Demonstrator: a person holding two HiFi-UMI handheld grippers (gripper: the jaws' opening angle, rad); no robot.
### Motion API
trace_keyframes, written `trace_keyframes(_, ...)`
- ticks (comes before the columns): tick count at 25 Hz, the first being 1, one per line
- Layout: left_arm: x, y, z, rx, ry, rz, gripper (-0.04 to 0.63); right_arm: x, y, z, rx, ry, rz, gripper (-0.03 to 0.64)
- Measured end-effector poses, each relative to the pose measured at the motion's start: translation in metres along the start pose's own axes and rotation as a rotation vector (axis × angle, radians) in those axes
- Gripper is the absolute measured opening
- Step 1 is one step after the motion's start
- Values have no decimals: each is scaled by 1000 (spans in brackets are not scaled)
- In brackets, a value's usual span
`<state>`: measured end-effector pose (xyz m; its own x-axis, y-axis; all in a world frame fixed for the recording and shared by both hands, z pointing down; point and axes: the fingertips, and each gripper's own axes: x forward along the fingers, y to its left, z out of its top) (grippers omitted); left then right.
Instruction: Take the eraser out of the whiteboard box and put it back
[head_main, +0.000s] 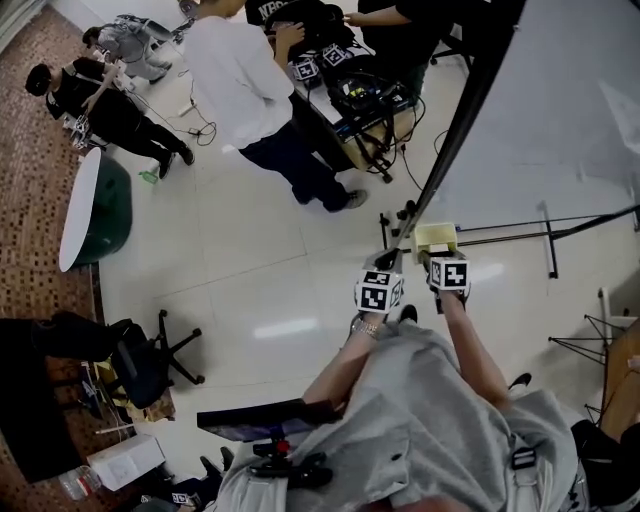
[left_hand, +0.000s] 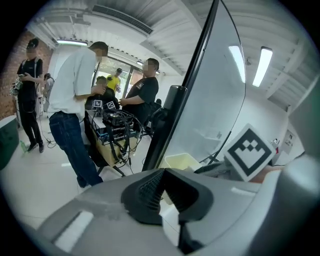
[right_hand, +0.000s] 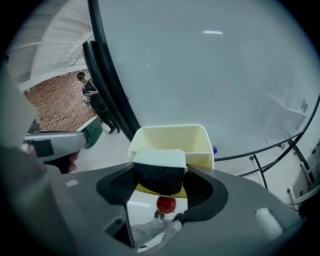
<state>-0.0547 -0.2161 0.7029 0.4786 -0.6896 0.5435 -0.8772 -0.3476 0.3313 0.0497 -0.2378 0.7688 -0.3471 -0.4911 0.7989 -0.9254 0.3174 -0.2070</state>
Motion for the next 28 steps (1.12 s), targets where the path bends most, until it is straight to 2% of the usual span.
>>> trace_keyframes(4,7,1,5,-6,-8,8,3,-49,14,29,-45,-79,76,281)
trace_keyframes(7,12,3,14,-7,-20,19,3,-89,17,79,-23,-245,109,281)
trace_keyframes(10,17,-2,18,-3,-27,20,3,-95,3,110,28,-375,99,281)
trace_keyframes(17,20,-3,19,4,-13,34,3,-48,-16,95,65,-400,63,281)
trace_keyframes(24,21,4,21,5,-18,48,3,-47,-16,104,43,-461,80,275)
trace_keyframes(26,23,3,22,9,-19,45,3,-37,-17,94,57,-414,81,275)
trace_keyframes(28,24,0,23,10,-15,42,3,-22,-19,72,49,-298,65,275)
